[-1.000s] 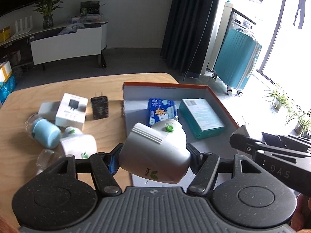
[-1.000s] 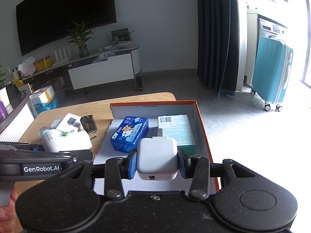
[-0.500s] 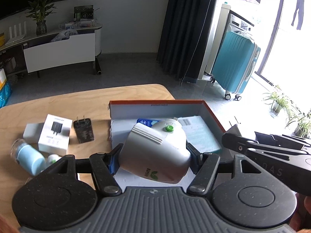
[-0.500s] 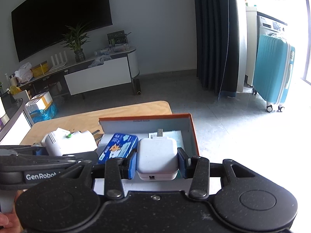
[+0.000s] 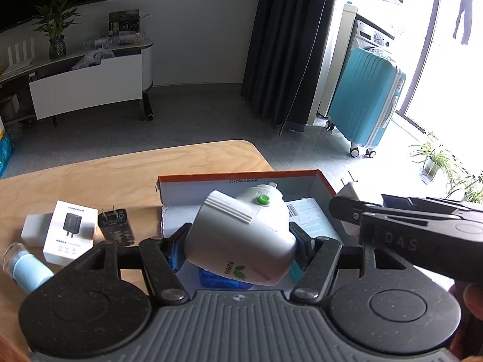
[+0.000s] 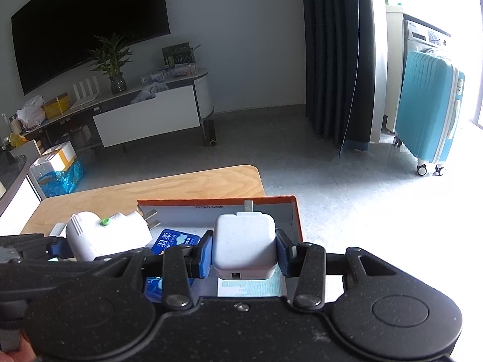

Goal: Organize rigid objects
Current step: 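Carry the white diffuser with the left tool while the right tool carries the charger to the tray, then release the charger from the right tool while the left tool sets the diffuser in the tray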

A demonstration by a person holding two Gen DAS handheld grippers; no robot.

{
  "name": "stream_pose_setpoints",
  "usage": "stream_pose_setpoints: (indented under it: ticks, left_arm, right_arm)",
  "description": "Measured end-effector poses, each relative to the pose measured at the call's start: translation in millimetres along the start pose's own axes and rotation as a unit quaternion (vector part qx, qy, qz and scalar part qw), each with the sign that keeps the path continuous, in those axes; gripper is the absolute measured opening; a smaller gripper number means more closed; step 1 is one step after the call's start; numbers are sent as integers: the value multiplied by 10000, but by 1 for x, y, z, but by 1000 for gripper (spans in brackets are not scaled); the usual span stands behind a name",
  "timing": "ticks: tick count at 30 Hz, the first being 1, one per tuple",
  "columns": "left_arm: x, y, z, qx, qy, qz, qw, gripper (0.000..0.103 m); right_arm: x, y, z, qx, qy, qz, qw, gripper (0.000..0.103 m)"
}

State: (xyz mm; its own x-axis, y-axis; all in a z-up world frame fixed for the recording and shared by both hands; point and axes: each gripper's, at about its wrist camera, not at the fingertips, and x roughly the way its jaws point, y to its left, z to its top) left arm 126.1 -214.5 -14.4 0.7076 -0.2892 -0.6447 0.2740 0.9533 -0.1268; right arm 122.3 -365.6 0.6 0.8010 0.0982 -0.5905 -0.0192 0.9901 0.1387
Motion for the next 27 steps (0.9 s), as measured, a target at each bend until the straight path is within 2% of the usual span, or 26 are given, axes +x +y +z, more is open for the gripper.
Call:
stream_pose_setpoints:
  ticks: [12, 16, 21, 27]
  left_arm:
    - [23, 7, 7, -97, 162, -36, 9998, 67]
    - [29, 8, 8, -161, 227, -58, 9996, 67]
    - [36, 6, 8, -147, 281, -132, 9994, 67]
    - [47, -3, 12, -176, 365, -320, 9987, 67]
  right_arm:
    - [37, 1, 18, 21, 258, 71, 9996, 52]
    - [44, 0, 24, 16, 100, -3, 9999, 55]
    - [28, -10, 23, 195, -163, -29, 9997, 55]
    - [1, -21, 25, 265, -434, -79, 9987, 63]
